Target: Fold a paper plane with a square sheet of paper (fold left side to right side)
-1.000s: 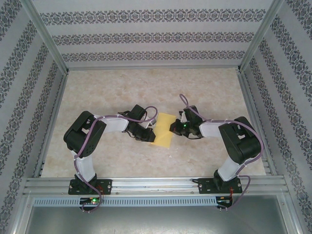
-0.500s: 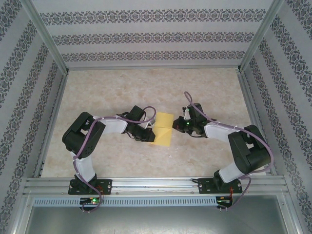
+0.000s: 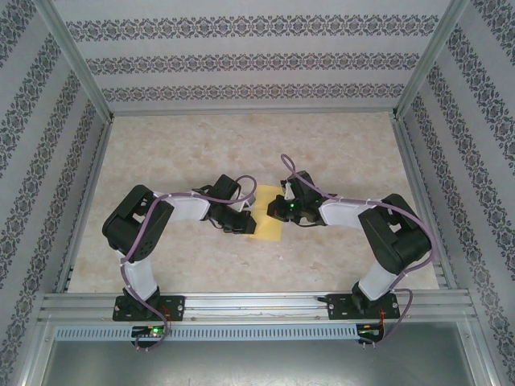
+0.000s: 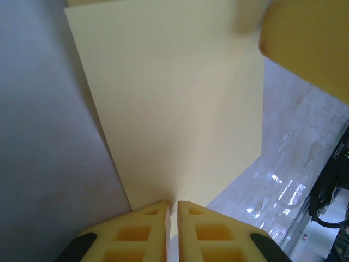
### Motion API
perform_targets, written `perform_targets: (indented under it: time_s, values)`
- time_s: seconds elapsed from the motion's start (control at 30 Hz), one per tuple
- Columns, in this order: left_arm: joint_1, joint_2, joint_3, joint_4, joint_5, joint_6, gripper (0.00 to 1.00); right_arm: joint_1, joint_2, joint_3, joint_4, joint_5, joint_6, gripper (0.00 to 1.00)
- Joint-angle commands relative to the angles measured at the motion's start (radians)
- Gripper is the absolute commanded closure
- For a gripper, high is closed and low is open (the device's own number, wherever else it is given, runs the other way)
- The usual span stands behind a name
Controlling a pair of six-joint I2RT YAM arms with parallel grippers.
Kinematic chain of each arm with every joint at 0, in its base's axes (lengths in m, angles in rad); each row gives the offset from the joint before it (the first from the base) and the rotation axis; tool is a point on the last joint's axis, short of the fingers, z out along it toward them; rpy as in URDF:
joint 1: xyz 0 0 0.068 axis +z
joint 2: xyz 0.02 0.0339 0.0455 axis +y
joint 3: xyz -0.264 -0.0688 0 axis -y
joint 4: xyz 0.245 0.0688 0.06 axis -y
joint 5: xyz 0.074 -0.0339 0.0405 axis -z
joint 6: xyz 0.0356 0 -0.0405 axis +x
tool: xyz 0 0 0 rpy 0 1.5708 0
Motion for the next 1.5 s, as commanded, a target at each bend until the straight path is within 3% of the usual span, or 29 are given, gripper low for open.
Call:
perform_targets:
  time_s: [0.0, 0.37, 0.73, 1.17, 1.47]
  values:
    - [-0.041, 0.04, -0.017, 0.001, -0.021, -0.009, 0.87, 0.009, 0.032, 0.028, -0.008, 0.045, -0.011, 1.0]
    - [-0.032, -0.007, 0.039, -0.032, -0.01, -0.016, 0.85, -0.018, 0.055, -0.025, -0.071, 0.094, -0.014, 1.0]
    - [0.03, -0.112, 0.062, 0.0, 0.05, -0.063, 0.86, -0.04, 0.053, -0.075, -0.005, 0.028, -0.015, 1.0]
    - [0.023, -0.004, 0.095, 0.018, 0.092, -0.062, 0.89, -0.04, 0.087, -0.049, -0.033, 0.015, -0.028, 1.0]
    - [0.023, 0.059, 0.109, 0.015, 0.015, -0.041, 0.89, -0.036, 0.077, -0.042, -0.046, 0.013, -0.039, 1.0]
